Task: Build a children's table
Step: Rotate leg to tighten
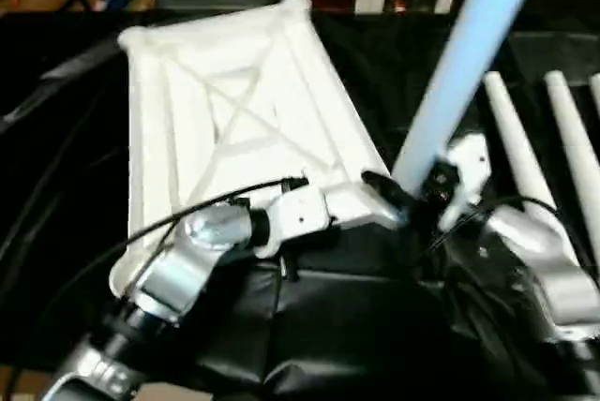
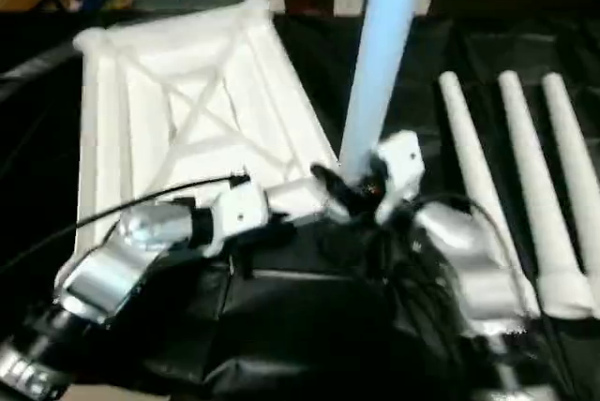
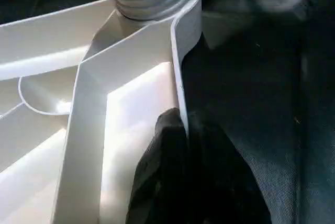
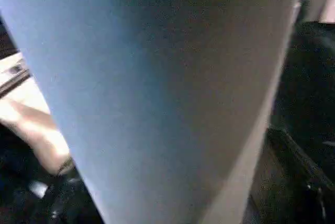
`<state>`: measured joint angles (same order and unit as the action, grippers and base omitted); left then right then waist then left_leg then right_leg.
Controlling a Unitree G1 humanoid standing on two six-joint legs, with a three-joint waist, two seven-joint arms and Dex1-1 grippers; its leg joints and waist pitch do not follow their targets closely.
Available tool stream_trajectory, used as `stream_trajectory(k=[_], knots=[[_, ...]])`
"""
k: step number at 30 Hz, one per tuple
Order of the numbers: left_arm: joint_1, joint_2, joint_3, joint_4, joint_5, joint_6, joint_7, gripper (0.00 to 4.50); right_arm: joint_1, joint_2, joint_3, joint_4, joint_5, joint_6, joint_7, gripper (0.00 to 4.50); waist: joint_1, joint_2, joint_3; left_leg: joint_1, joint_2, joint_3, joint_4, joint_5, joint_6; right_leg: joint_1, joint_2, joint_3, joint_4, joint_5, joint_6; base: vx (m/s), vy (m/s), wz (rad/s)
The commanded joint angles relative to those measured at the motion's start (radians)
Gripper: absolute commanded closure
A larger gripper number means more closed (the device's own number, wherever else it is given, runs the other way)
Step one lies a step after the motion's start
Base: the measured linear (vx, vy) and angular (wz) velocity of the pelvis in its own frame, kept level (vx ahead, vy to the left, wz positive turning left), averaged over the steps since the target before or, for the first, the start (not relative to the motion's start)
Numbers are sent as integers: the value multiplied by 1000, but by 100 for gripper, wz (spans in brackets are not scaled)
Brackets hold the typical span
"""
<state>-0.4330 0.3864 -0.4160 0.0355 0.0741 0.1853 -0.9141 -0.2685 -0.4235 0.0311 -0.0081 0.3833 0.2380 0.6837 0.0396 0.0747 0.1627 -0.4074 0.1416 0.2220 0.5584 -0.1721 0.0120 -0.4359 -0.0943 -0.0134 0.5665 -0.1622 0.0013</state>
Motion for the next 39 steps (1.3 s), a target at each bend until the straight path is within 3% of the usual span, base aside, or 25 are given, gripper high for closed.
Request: stream_trajectory(k=[1, 4, 5, 9, 12, 16, 19, 20, 21, 22, 24, 26, 29, 30, 31, 32, 33, 34, 35, 37, 38, 39], knots=[[59, 50, -18, 47, -4, -21, -60, 450, 13, -52, -130, -16, 19, 17, 1, 168, -2, -23, -75, 33, 81, -40, -41, 16, 224, 50, -50, 26, -21, 118, -289, 0, 0, 0], [58, 51, -17, 52, -4, -26, -61, 450, 20, -57, -124, -18, 22, 19, 6, 197, -1, -21, -68, 34, 85, -40, -49, -66, 192, 47, -52, 25, -33, -21, -285, 0, 0, 0], [59, 49, -15, 52, -4, -26, -63, 450, 22, -58, -118, -20, 24, 20, 5, 205, -1, -21, -64, 38, 87, -41, -56, -125, 156, 45, -52, 27, -42, -110, -272, 0, 0, 0], [59, 45, -21, 39, -9, -20, -67, 450, 27, -46, -90, -33, 37, 37, 3, 227, -6, -24, -64, 39, 85, -42, -61, -191, 105, 43, -53, 30, -49, -185, -251, 0, 0, 0], [59, 49, -24, 41, -13, -25, -67, 450, 28, -43, -88, -34, 32, 38, 0, 232, -7, -25, -67, 38, 83, -41, -58, -175, 104, 44, -54, 31, -46, -161, -247, 0, 0, 0], [63, 47, -34, 40, -2, -26, -59, 450, 17, -13, -63, -4, -38, 47, -88, 237, -9, -26, -71, 33, 80, -41, -53, -124, 125, 46, -53, 29, -39, -103, -255, 0, 0, 0], [52, 16, -59, 49, 37, 11, -20, 450, -13, 47, -41, 70, -125, 74, -242, 241, -15, -24, -70, 30, 79, -42, -54, -137, 116, 47, -52, 28, -41, -137, -256, 0, 0, 0], [50, 12, -61, 50, 41, 16, -15, 450, -16, 54, -39, 78, -134, 77, -259, 241, -20, -22, -67, 31, 78, -43, -58, -163, 99, 45, -52, 28, -46, -186, -249, 0, 0, 0], [28, -55, -83, 70, 75, 85, 53, 450, -67, 140, -42, 189, -203, 98, -455, 243, -21, -21, -67, 32, 79, -44, -59, -178, 87, 46, -53, 27, -46, -206, -245, 0, 0, 0], [28, -55, -83, 70, 75, 85, 53, 450, -67, 140, -42, 189, -203, 98, -455, 245, -32, -20, -61, 28, 76, -46, -62, -206, 54, 39, -52, 27, -53, -259, -237, 0, 0, 0], [4, -119, -101, 93, 94, 136, 102, 450, -120, 219, -73, 298, -236, 78, -639, 247, -42, -22, -62, 32, 74, -51, -68, -278, 4, 41, -52, 25, -60, -351, -206, 0, 0, 0], [-17, -169, -110, 118, 107, 155, 146, 450, -157, 263, -84, 378, -231, 56, -700, 248, -45, -23, -60, 38, 75, -52, -72, -334, -18, 32, -50, 28, -69, -384, -181, 0, 0, 0], [-70, -267, -128, 177, 123, 151, 212, 450, -245, 342, -88, 540, -202, -43, -707, 248, -56, -24, -54, 47, 72, -58, -75, -458, -50, 21, -51, 26, -82, -477, -146, 0, 0, 0], [-76, -267, -130, 182, 125, 135, 211, 450, -253, 349, -85, 533, -186, -62, -653, 248, -57, -31, -52, 47, 72, -59, -77, -475, -52, 20, -49, 24, -85, -488, -137, 0, 0, 0], [-76, -256, -128, 181, 125, 119, 201, 450, -250, 342, -77, 503, -177, -69, -595, 248, -57, -31, -54, 48, 72, -61, -79, -498, -52, 21, -48, 22, -86, -498, -123, 0, 0, 0], [-73, -247, -123, 177, 126, 118, 194, 450, -245, 334, -69, 478, -178, -74, -562, 192, -55, -30, -55, 47, 73, -62, -81, -501, -50, 22, -48, 22, -86, -494, -118, 0, 0, 0], [-63, -222, -114, 169, 126, 99, 177, 450, -231, 314, -56, 422, -170, -81, -492, 192, -55, -32, -57, 44, 75, -64, -84, -485, -45, 27, -47, 21, -84, -458, -116, 0, 0, 0], [-57, -206, -109, 164, 126, 84, 166, 450, -221, 301, -48, 389, -164, -84, -454, 192, -49, -32, -63, 41, 78, -63, -85, -449, -29, 35, -48, 23, -82, -394, -122, 0, 0, 0], [-54, -200, -107, 161, 129, 80, 163, 450, -218, 296, -43, 379, -160, -89, -443, 169, -47, -32, -63, 43, 81, -56, -83, -414, -12, 30, -48, 27, -80, -328, -145, 0, 0, 0], [-45, -181, -100, 154, 125, 75, 146, 450, -207, 279, -40, 348, -141, -88, -412, 160, -46, -35, -65, 38, 78, -50, -80, -364, 11, 35, -47, 28, -74, -273, -179, 0, 0, 0], [-19, -118, -80, 133, 101, 30, 86, 450, -166, 203, -31, 234, -95, -62, -300, 160, -43, -34, -66, 37, 77, -49, -78, -350, 19, 38, -49, 28, -73, -266, -185, 0, 0, 0], [-2, -75, -59, 119, 81, 5, 49, 450, -130, 137, -27, 146, -60, -31, -210, 137, -30, -31, -70, 40, 81, -51, -76, -314, 39, 46, -51, 28, -69, -235, -183, 0, 0, 0]])
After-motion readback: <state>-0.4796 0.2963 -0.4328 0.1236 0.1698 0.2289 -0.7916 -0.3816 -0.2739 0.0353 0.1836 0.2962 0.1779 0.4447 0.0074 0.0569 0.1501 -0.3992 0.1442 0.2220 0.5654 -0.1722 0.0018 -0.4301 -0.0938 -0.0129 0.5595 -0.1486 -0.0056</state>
